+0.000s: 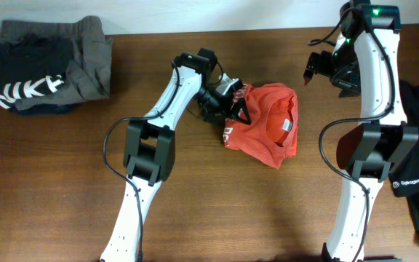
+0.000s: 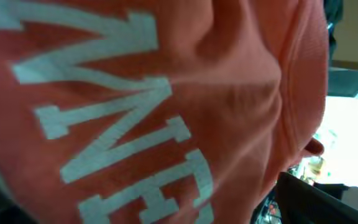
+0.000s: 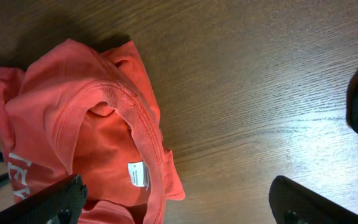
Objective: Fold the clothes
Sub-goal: 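Lift the red bundle with the left gripper and carry it up-left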
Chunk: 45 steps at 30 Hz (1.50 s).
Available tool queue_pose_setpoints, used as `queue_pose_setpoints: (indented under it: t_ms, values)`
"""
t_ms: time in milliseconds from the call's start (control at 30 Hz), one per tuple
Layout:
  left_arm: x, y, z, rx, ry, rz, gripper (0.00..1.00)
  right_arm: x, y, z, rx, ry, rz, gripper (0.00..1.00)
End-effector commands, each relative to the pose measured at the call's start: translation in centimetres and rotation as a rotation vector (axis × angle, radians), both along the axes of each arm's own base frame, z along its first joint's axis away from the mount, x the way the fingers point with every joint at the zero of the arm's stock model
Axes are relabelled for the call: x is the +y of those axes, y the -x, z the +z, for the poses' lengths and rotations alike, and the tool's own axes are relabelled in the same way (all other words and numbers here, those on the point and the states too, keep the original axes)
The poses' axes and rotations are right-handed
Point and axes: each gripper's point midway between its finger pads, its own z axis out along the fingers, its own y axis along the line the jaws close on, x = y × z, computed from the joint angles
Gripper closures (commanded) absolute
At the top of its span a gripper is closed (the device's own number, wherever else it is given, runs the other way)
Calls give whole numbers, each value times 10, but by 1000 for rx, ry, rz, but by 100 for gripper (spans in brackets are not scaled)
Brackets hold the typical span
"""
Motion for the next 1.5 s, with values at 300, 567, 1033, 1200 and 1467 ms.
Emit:
queue_pose_setpoints:
  t_ms: [300, 567, 1033, 1200, 1467]
  values:
    - [21, -49, -35, -253, -194, 20, 1, 2, -1, 7, -17, -3, 2, 1]
    - [-19, -15, -39, -164, 79, -108, 1, 2, -1, 7, -17, -3, 2, 1]
    - [-66, 19, -71, -79, -8, -99, 1, 1, -2, 6, -28, 5, 54, 1]
    - [-73, 22, -70, -86, -1, -109, 20, 1, -2, 6, -28, 7, 54, 1]
    - [-72, 12, -70, -114, 15, -96, 100, 1, -1, 6, -22, 7, 54, 1]
